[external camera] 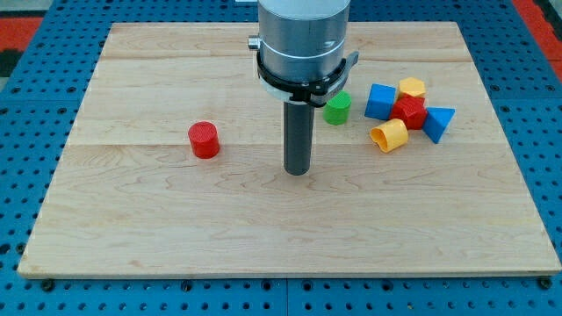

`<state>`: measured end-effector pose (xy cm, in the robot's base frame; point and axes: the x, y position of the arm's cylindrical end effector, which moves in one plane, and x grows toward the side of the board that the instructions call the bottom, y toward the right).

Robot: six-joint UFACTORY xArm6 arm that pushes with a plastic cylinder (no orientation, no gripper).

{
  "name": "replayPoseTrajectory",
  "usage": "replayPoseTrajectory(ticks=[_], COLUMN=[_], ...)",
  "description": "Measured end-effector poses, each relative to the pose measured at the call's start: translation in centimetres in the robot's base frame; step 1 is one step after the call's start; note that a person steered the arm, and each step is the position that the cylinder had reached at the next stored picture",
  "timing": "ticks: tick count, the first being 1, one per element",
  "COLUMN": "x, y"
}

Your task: Place the red circle to the left of the green circle

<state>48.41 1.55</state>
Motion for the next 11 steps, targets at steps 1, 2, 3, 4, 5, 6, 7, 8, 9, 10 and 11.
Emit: replayPoseTrajectory(ticks=[1, 2, 3, 4, 5, 6, 7, 8, 9, 10, 11], x=[4.1, 6.4, 4.7, 1.6, 1.0, -1.6, -3.6, -4.9, -5.6, -6.6, -6.7], y=[-1.6, -12.0, -19.0, -19.9, -16.1, -18.6, -10.7, -11.8, -9.3, -2.2, 2.3])
